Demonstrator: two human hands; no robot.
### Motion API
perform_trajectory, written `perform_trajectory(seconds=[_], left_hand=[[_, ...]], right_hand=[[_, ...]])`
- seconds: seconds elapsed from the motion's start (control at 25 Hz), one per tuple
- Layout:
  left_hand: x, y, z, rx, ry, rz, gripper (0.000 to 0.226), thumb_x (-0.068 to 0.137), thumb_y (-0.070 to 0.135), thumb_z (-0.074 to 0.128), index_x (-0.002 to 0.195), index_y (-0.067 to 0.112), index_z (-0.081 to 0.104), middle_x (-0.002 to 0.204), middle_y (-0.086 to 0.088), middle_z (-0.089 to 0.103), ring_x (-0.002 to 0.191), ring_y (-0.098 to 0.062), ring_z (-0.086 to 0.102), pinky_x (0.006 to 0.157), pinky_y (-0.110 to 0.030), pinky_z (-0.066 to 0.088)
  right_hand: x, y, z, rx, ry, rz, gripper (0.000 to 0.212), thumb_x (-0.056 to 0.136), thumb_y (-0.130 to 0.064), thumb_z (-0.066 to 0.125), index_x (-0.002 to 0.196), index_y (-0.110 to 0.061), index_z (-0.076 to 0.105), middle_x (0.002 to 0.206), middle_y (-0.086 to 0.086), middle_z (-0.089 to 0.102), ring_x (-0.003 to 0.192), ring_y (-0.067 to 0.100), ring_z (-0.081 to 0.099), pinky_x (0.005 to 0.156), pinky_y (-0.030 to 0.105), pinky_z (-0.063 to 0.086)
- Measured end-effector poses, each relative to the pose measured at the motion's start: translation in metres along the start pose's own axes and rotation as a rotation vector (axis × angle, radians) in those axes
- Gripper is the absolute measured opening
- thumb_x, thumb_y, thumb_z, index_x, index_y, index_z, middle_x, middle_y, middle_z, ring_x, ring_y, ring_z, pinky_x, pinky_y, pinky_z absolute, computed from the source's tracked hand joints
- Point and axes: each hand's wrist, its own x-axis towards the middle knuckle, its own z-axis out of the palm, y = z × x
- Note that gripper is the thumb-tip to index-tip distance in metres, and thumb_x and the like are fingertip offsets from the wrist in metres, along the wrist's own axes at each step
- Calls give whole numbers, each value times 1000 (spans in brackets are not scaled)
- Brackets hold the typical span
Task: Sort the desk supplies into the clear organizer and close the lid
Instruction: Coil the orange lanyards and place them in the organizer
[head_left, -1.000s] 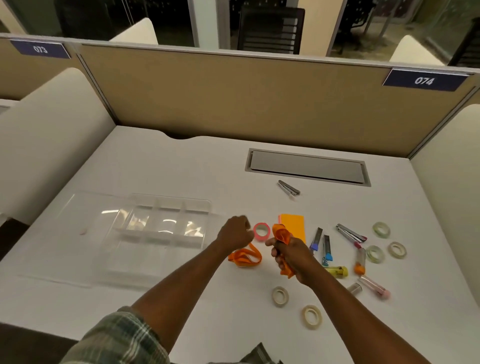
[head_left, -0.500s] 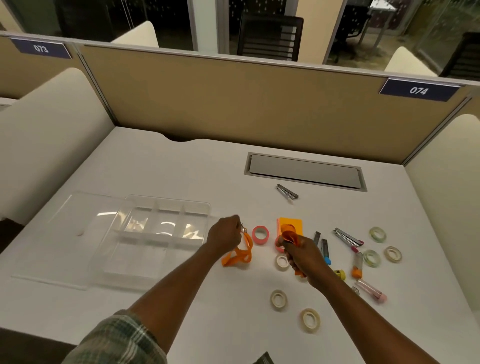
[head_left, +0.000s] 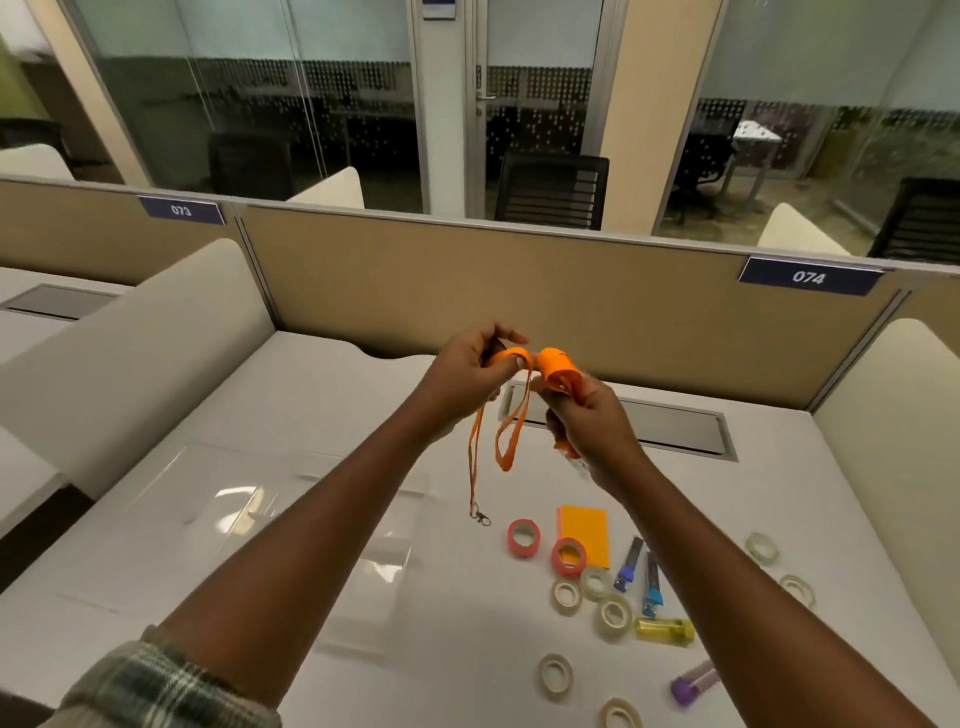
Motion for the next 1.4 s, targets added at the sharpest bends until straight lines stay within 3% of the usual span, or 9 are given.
perform_trajectory(seconds=[0.24,0.36,0.48,0.6,0.76,0.92,1.04,1.24,1.4], left_hand=[[-3,54,-5,0,-7,3,20,93,16,64,112,20,60,86,-4,61,69,-6,62,54,-14,48],[-6,70,-6,95,-43,-4,24,91,12,63,114,20,60,91,-8,63,79,-13,62,60,-16,51],[-8,86,-5,212,-103,-18,29,90,7,62,115,23,58,89,-7,62,80,-15,61,69,-21,55],[-8,100,0,291,-114,-9,35,87,0,59,115,22,58,79,-4,55,70,-11,52,60,-18,48],[-8,112,11,265,-93,-5,39,85,-6,58,112,22,58,80,-6,55,70,-14,52,61,-21,49],[-4,119,23,233,-72,0,40,82,-8,60,109,21,60,76,-1,55,69,-11,54,64,-21,53],[-3,118,29,221,-56,-19,37,83,-9,60,107,20,61,73,-1,55,68,-11,54,66,-25,55],[-10,102,10,127,109,-3,31,85,-5,57,100,21,63,78,-2,56,72,-10,57,68,-21,56],[-34,48,-16,-29,359,-113,24,88,-2,53,100,15,66,87,-4,62,80,-17,60,75,-37,59]], right_hand=[[-1,-49,-14,40,-135,-107,17,85,-45,70,88,-28,67,62,-9,64,57,4,57,57,23,45],[-4,-47,-16,-34,-173,-157,8,88,-38,70,87,-32,65,61,-19,66,56,-7,60,56,15,45],[-7,-38,-15,-97,-162,-211,2,94,-31,65,93,-33,66,79,-13,71,77,-2,67,68,18,47],[-8,-22,-12,-123,-164,-216,16,98,-20,57,103,-27,70,98,-11,71,88,0,65,74,24,47],[-16,3,-4,-76,-151,-142,24,96,-18,54,107,-32,70,66,-25,64,56,-3,51,62,24,39],[-29,11,9,41,-198,-107,29,84,-51,65,108,-36,72,84,-14,72,66,-2,63,59,15,46],[-31,19,19,10,-181,-96,16,85,-47,70,95,-35,74,82,-14,73,70,3,66,61,19,49],[-28,46,22,-19,-153,-38,22,95,-43,59,84,-29,73,87,-12,72,81,14,66,69,29,53],[-19,51,25,416,-68,153,27,101,-35,51,93,-25,76,107,3,75,96,23,71,82,39,57]])
